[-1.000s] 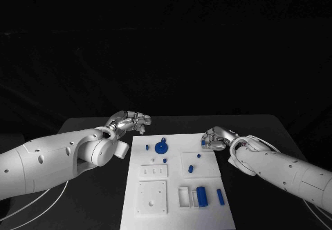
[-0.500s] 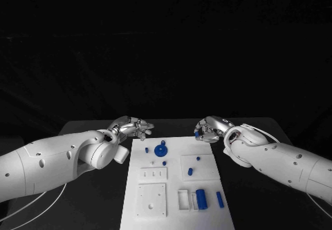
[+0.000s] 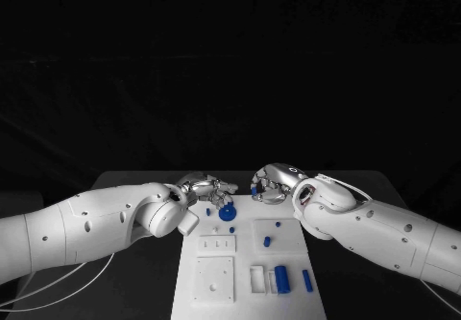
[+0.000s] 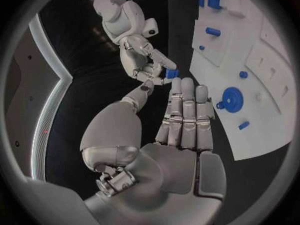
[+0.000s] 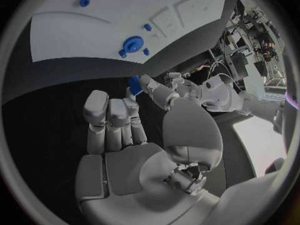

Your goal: Assemble the parts on the task board

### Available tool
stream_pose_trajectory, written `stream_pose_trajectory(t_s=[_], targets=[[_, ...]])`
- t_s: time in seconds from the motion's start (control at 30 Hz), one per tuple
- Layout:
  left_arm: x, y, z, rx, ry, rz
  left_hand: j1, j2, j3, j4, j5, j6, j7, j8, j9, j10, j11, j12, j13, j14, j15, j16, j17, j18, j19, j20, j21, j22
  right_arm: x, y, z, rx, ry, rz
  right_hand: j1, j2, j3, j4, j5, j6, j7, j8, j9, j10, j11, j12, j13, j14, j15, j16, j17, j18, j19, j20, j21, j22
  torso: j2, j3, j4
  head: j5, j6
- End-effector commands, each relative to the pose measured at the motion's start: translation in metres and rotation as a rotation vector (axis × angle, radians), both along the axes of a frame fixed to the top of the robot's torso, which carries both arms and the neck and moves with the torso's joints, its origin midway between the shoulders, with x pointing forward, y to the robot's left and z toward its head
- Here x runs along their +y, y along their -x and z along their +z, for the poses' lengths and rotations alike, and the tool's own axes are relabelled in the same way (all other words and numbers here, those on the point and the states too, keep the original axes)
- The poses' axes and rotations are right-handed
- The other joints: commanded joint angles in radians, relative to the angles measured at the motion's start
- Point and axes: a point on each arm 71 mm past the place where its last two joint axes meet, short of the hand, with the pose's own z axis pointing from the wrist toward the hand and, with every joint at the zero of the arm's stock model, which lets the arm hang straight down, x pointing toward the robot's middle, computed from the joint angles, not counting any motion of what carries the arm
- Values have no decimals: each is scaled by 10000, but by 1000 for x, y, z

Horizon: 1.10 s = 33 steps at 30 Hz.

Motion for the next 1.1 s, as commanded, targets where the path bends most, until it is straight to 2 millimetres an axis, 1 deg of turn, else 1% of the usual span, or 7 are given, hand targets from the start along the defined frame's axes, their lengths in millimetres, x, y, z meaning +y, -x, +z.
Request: stream_pose_trajectory(t_s=[0.03,0.1,0.17,0.3,0.47,0.8,1.1], targets=[[-7,4,-6,477,-326,-130,-75,-76,-15,142,-72,99,-20,4,19,31,-41,106,109,-32,12,23,29,-58,-36,-15,-8,27,9,2,-1,-69,314,10,-49,-72,4,47,-17,433,196,10,319,36,-19,0,10,25,-78,-35,16,1147,30,-11,60,110,-112,-30,14,92,-75],[-9,4,-7,483,-407,-226,-132,-85,-22,223,-74,167,-48,31,34,11,-49,137,158,-46,14,30,37,-49,-44,-11,-3,32,15,5,-1,-99,308,152,-48,-73,6,47,-13,433,195,10,319,36,-19,-1,10,25,-78,-35,16,1147,31,-11,60,109,-129,-36,36,109,-110],[-10,5,-8,535,-489,-279,-167,-89,-21,290,-75,223,-71,50,47,-7,-55,166,203,-54,15,37,44,-40,-52,-9,0,36,21,8,-1,-111,297,293,-44,-74,12,47,-6,432,194,9,320,37,-20,-2,11,25,-79,-36,16,1147,32,-13,59,108,-143,-30,46,111,-136],[-11,6,-9,531,-688,-374,-259,-98,-34,433,-78,336,-118,91,71,0,-81,233,288,-60,14,50,54,-30,-60,-6,7,41,28,12,-2,-101,329,499,-39,-75,18,46,2,432,194,7,322,37,-21,-3,12,26,-80,-38,17,1147,34,-15,58,107,-159,-16,24,112,-165],[-11,6,-9,518,-702,-312,-375,-128,-36,638,-80,393,-141,91,79,-19,-97,291,379,-60,8,64,64,-16,-64,-9,12,43,33,17,-4,-34,404,708,-36,-77,22,45,9,432,193,6,323,38,-22,-5,12,26,-81,-38,17,1147,36,-16,57,106,-142,-19,16,123,-168],[-11,5,-11,536,-731,-324,-340,-94,-8,704,-75,376,-137,60,71,-58,-98,316,435,-63,2,71,69,-1,-68,-16,19,47,35,19,-7,154,513,979,-28,-95,34,40,42,424,194,-2,327,37,-22,-11,15,25,-83,-46,17,1147,39,-21,52,103,-140,-36,32,121,-200],[-14,7,-12,581,-742,-498,-262,-93,-12,668,-75,383,-136,53,73,-80,-96,334,474,-66,1,77,73,2,-73,-16,29,55,39,21,-7,119,438,1060,-16,-99,41,32,54,425,193,-4,331,38,-23,-13,17,25,-84,-48,17,1147,42,-26,51,101,-137,-36,36,124,-205]])
